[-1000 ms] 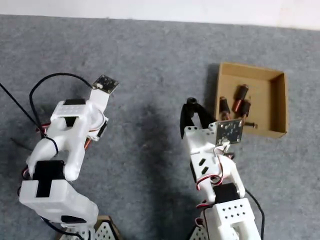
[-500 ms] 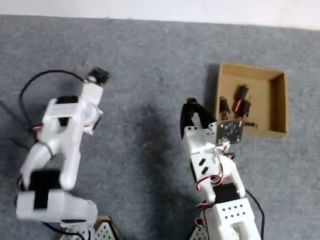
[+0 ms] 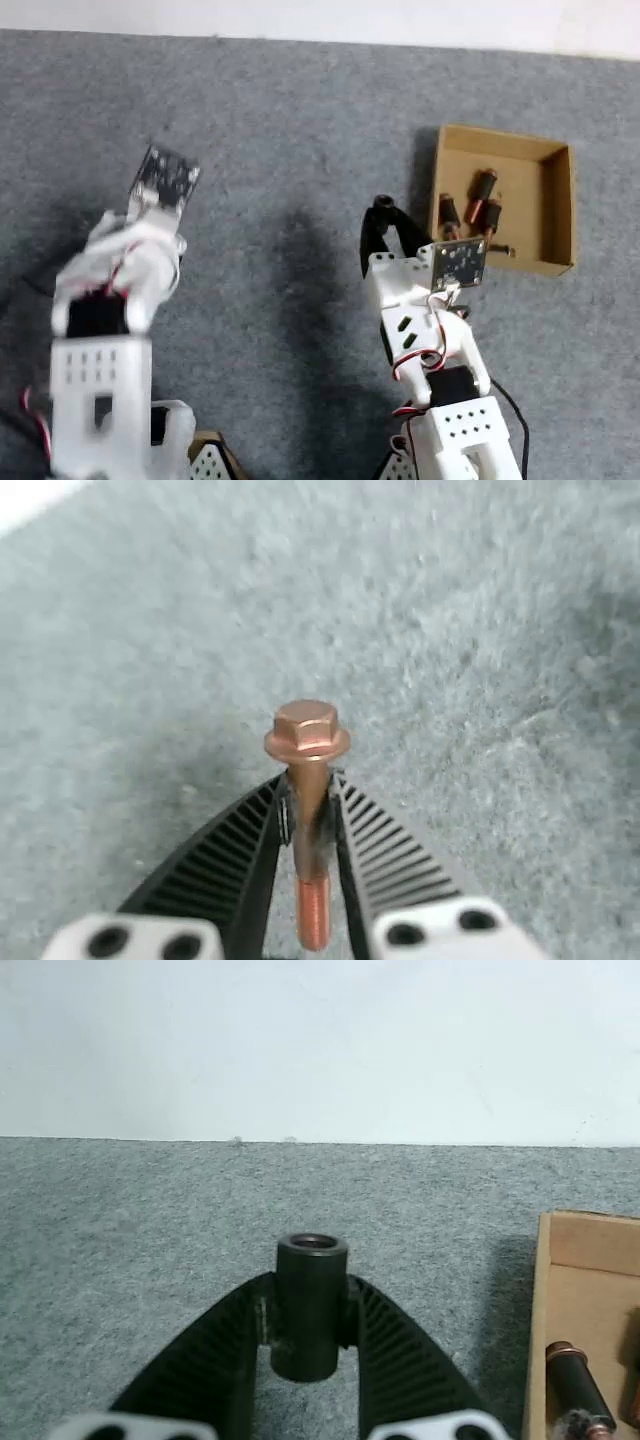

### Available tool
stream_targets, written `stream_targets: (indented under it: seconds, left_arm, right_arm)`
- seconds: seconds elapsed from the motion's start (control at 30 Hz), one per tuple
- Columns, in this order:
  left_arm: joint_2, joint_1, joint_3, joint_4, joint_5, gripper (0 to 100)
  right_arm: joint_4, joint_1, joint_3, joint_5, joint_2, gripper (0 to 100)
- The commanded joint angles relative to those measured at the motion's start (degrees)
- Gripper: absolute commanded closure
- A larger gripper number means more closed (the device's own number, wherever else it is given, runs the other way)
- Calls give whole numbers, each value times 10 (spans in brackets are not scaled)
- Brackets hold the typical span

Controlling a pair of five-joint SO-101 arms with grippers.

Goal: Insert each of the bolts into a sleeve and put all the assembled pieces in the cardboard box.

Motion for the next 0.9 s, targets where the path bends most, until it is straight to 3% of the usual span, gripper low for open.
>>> stream_targets:
  seconds: [0.0, 0.27, 0.37, 0.6, 0.87]
  left_arm:
    - [-184, 2, 81, -44, 0, 993]
    - [-421, 2, 233, -123, 4, 993]
    - [-485, -1, 273, -144, 60, 993]
    - [-479, 0, 278, -179, 277, 991]
    - [-478, 9, 344, -313, 293, 989]
  right_arm:
    - [-15, -5, -8, 4, -11, 988]
    - [-15, -16, -8, 3, -11, 988]
    - [-15, -46, -8, 4, -11, 988]
    - [-15, -80, -7, 5, -11, 988]
    - [-15, -80, -7, 6, -11, 988]
